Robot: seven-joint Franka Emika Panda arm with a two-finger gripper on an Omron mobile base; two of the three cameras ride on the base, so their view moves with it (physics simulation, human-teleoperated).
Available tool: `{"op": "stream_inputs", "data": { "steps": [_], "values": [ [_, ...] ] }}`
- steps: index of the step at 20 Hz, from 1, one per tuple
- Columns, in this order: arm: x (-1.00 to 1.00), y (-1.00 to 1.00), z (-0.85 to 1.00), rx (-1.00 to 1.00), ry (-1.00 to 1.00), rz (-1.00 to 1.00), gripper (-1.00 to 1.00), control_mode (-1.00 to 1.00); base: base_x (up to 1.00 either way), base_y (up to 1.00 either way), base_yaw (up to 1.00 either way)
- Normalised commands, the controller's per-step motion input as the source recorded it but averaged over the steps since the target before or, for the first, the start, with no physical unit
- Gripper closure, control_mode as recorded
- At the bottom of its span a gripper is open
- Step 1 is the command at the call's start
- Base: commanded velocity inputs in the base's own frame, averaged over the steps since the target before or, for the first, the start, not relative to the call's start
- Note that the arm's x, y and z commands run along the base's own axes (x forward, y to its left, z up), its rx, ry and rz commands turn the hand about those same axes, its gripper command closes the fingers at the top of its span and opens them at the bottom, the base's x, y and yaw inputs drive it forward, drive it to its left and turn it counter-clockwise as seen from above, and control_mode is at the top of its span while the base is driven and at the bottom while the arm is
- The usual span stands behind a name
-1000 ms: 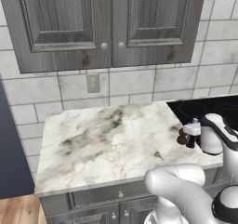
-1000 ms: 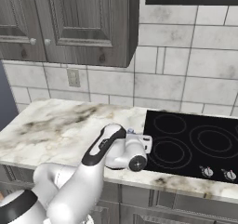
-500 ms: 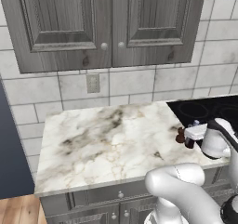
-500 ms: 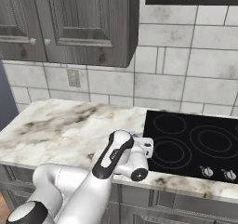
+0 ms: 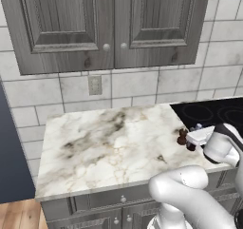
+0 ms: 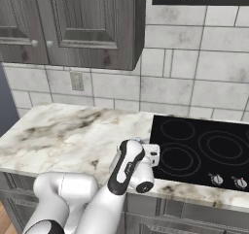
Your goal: Take 2 condiments from the cabinet and move them on the counter near the stove.Make sure the condiments are lined up with each other, next to each other.
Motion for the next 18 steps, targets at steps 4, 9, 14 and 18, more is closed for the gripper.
{"op": "stream_inputs", "data": {
  "steps": [4, 9, 14, 18],
  "values": [
    [0.0, 0.09, -0.14, 0.0, 0.0, 0.0, 1.0, -1.0, 0.0, 0.0, 0.0],
    [0.0, 0.02, -0.03, 0.0, 0.0, 0.0, -1.0, -1.0, 0.0, 0.0, 0.0],
    [0.0, 0.0, 0.0, 0.0, 0.0, 0.0, -1.0, -1.0, 0.0, 0.0, 0.0],
    [0.0, 0.05, -0.01, 0.0, 0.0, 0.0, -1.0, -1.0, 0.0, 0.0, 0.0]
  ]
}}
